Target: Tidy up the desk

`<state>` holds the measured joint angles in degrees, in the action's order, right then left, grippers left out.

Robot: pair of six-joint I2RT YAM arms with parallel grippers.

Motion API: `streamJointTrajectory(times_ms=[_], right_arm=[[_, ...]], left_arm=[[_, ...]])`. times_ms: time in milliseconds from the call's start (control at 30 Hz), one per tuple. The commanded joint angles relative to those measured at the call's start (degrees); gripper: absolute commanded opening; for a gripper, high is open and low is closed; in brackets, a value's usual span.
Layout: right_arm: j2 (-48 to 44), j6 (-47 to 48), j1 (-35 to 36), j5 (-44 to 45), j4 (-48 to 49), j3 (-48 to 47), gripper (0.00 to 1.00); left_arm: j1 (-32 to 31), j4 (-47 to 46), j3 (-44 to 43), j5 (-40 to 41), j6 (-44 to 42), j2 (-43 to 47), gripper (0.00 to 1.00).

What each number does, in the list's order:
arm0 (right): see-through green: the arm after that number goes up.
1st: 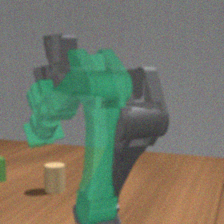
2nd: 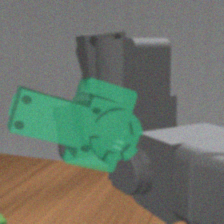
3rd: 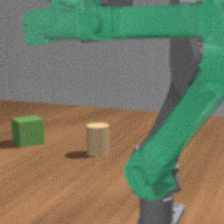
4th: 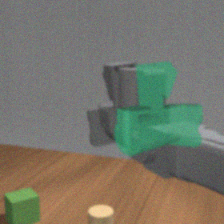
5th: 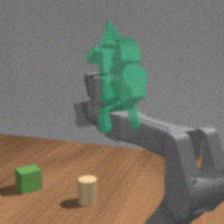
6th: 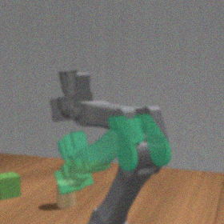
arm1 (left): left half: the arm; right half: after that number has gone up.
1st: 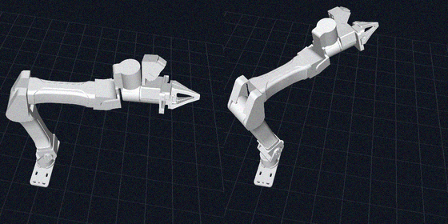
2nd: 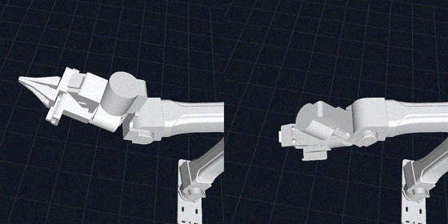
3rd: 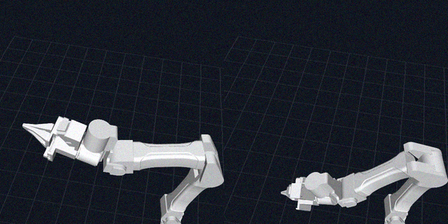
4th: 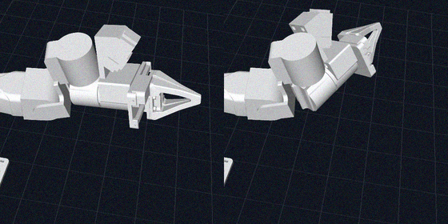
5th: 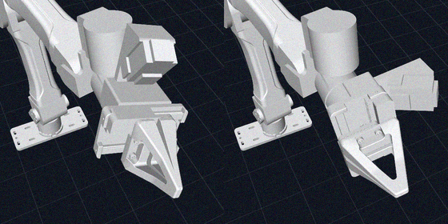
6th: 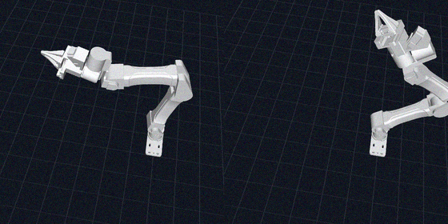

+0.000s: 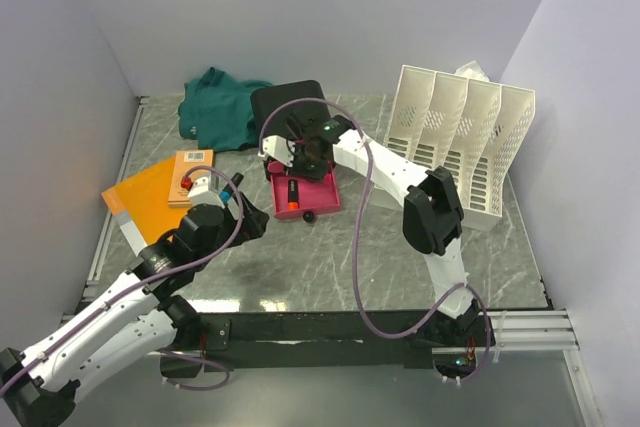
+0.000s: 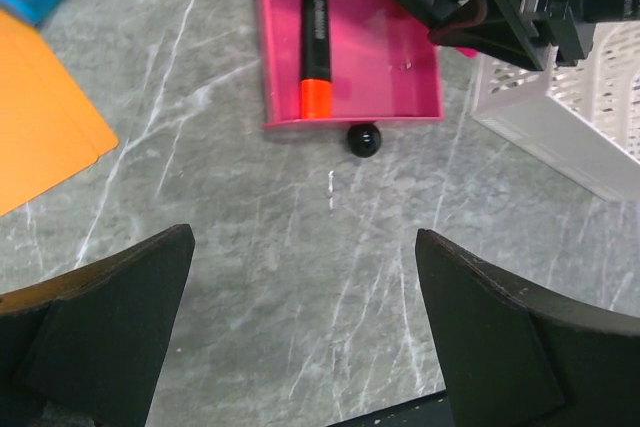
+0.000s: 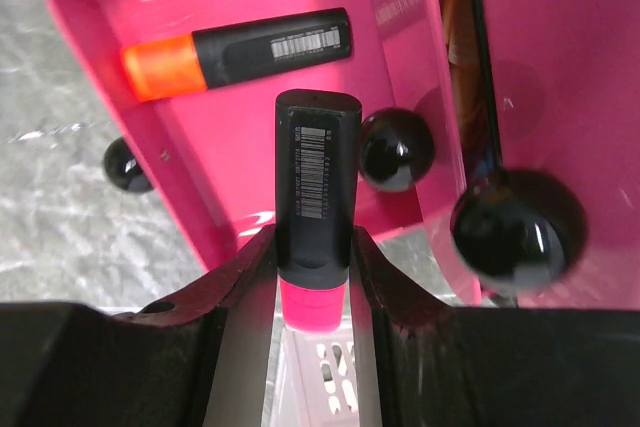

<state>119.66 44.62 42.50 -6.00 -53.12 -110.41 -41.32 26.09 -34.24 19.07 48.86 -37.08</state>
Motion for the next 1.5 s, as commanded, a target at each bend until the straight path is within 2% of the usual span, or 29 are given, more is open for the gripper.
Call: streamJointTrajectory(times_ms=[0, 67, 200, 300, 433, 533, 633, 700, 833, 900, 1000, 1233, 1300, 1467], right_arm=[[0.8, -3.0, 0.7, 2.4, 5.1, -1.0, 0.22], [2.0, -3.7, 1.0, 3.1, 6.0, -0.9, 0.29], [3.0, -5.0, 1.2, 3.5, 6.3, -1.1, 0.51], [2.3, -5.7, 1.3, 2.5, 5.4, -1.1, 0.55], [-2.0, -5.8, 1.3, 0.1, 3.6, 2.0, 0.57], [-10.4, -5.1, 0.8, -3.1, 0.6, 6.2, 0.57], [-19.5, -3.9, -1.4, -10.4, -1.5, 12.0, 0.57], [-24.2, -1.7, -4.2, -17.7, -3.4, 16.9, 0.57], [-38.1, -1.8, -11.0, -26.1, -1.2, 28.3, 0.58], [-41.6, -2.1, -14.4, -30.8, -0.4, 34.7, 0.58], [-47.3, -1.6, -21.8, -36.3, 0.7, 42.8, 0.58], [-57.6, 0.6, -36.9, -53.8, 4.7, 56.1, 0.65], [-58.0, 1.2, -39.9, -53.5, 4.3, 57.1, 0.66], [-56.6, 3.5, -41.6, -54.6, 1.4, 55.7, 0.66]], left_arm=[[0.2, -1.7, 0.8, 2.2, 2.7, -0.5, 0.99], [0.2, -1.4, 0.8, 2.7, 3.5, -0.6, 0.99], [0.2, -0.9, 1.1, 4.3, 4.4, -0.5, 0.99], [0.2, -1.2, 1.1, 4.9, 4.3, -1.1, 0.99], [0.5, -0.7, -0.6, 5.9, 3.2, -3.9, 0.99], [2.4, -1.1, -2.4, 5.2, -0.2, -7.3, 0.99], [6.6, -3.4, -4.1, 1.9, -4.7, -10.5, 1.00], [11.7, -4.6, -5.5, -2.4, -7.2, -12.7, 0.99], [20.7, -7.0, -10.0, -11.1, -15.4, -23.1, 0.99], [24.3, -6.2, -14.1, -13.8, -18.5, -27.6, 0.98], [28.0, -4.5, -19.6, -17.7, -25.4, -36.1, 0.83], [33.2, -3.4, -27.6, -19.9, -35.3, -50.8, 0.72], [33.3, -2.4, -29.3, -19.3, -36.9, -53.8, 0.69], [33.3, -1.0, -34.9, -19.2, -40.8, -62.8, 0.65]])
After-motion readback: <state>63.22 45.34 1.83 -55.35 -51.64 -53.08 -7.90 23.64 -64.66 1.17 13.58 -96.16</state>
